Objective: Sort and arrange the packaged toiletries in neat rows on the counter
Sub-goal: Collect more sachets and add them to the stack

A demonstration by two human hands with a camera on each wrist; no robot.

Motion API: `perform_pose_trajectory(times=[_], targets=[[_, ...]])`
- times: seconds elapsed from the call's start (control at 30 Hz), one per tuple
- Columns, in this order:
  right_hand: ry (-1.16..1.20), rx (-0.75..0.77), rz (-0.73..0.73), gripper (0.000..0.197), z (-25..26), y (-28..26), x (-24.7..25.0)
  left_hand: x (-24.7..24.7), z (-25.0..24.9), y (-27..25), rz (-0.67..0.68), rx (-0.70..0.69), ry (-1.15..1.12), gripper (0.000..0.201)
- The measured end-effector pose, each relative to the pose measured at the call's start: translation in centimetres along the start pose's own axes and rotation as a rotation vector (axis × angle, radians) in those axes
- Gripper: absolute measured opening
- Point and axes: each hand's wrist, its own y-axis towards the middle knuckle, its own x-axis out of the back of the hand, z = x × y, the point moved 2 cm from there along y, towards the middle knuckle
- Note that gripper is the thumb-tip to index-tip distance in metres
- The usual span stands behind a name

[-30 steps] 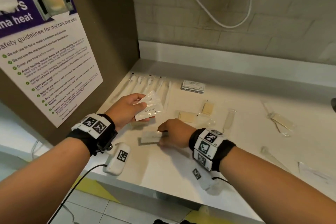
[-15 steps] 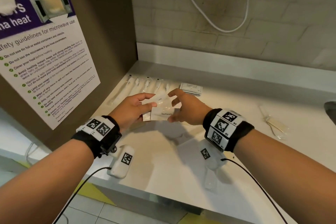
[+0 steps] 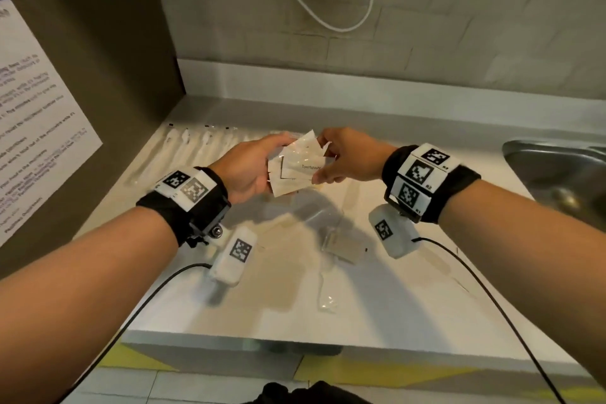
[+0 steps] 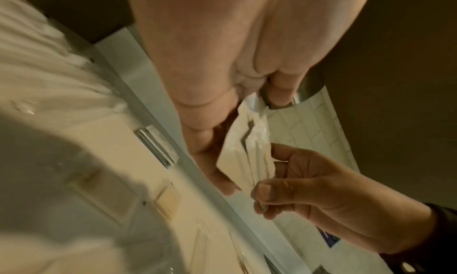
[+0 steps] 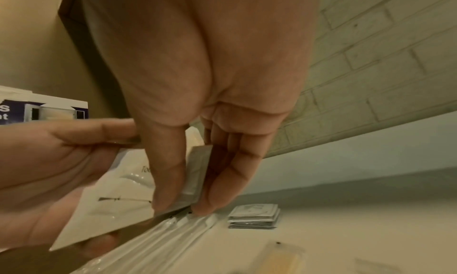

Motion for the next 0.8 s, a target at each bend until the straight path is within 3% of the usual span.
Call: perform_pose_trajectory(times=[0.1,0.2,0.33,0.43,0.6,0.8], targets=[[-0.01,-0.024,-0.037,0.054,-1.5,-1.3,1.3,-2.3,0.3,1.5,0.065,0.012,0.102,0.032],[-0.062,-0.031,-0.09,0.058,-2.8,-2.5,2.0,-4.1,0.7,2.9,0.056,-0.008,0.134,0.02],[-0.055,-0.041,-0.118,0.048,-4.8,-3.6,2.2,-5.5,1.3,4.2,0.044,-0.035,0.187,0.014],[-0.081,-0.055,-0.094,0.038,-6.5,-4.6,2.9,-7.1,1.7,4.9,0.086,-0.037,0.209,0.019],[-0.171,-0.07,-0.117,0.038,-8.4,-5.9,5.3,-10.2,1.5,6.1,0.112,-0.054,0.173,0.027],[-0.027,-0.06,-0.067,0.044,-9.6,-6.7,6.5,-13.3,1.1,6.6,0.149,0.046,0.237,0.045]])
